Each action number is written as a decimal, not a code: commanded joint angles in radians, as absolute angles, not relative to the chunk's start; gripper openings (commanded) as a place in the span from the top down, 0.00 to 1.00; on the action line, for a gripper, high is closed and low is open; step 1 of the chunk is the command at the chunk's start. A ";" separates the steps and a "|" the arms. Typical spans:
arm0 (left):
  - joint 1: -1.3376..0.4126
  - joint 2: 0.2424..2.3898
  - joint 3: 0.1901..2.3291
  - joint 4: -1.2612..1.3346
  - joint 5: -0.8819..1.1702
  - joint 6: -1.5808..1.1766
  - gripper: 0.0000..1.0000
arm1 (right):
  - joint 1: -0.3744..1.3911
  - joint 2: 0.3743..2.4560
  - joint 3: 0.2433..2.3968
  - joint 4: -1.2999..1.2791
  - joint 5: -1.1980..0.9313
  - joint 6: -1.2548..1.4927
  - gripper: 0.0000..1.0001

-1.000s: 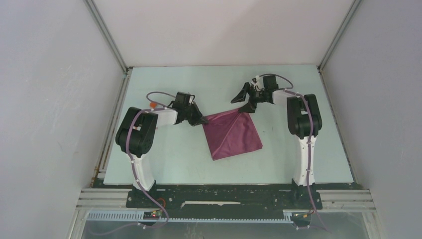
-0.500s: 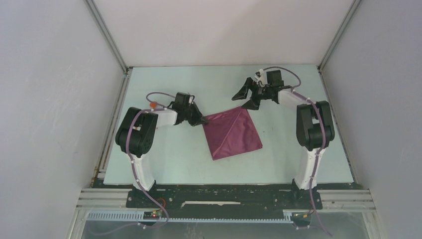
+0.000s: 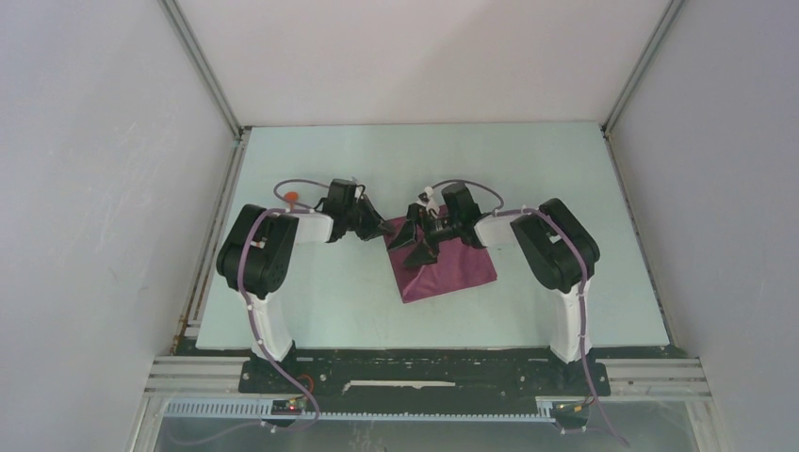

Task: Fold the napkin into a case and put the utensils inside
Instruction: Smooth out the upper triangle-folded napkin at the center of the board.

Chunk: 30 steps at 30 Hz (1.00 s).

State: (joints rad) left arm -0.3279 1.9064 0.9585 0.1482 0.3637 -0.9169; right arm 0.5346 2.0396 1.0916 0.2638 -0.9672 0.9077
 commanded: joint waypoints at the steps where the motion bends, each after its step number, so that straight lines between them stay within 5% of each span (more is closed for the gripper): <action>1: -0.314 1.916 0.922 0.109 0.310 -0.905 1.00 | 0.564 2.068 1.074 0.453 -1.007 0.993 0.04; 8: -0.312 1.910 0.917 0.110 0.306 -0.903 1.00 | 0.571 2.068 0.976 0.556 -1.029 1.030 0.05; 17: -0.312 1.906 0.914 0.112 0.307 -0.902 1.00 | 0.594 1.938 0.973 0.377 -0.997 0.921 0.05; 30: -0.308 1.915 0.919 0.107 0.308 -0.894 1.00 | 0.647 1.998 0.838 0.605 -1.013 1.048 0.05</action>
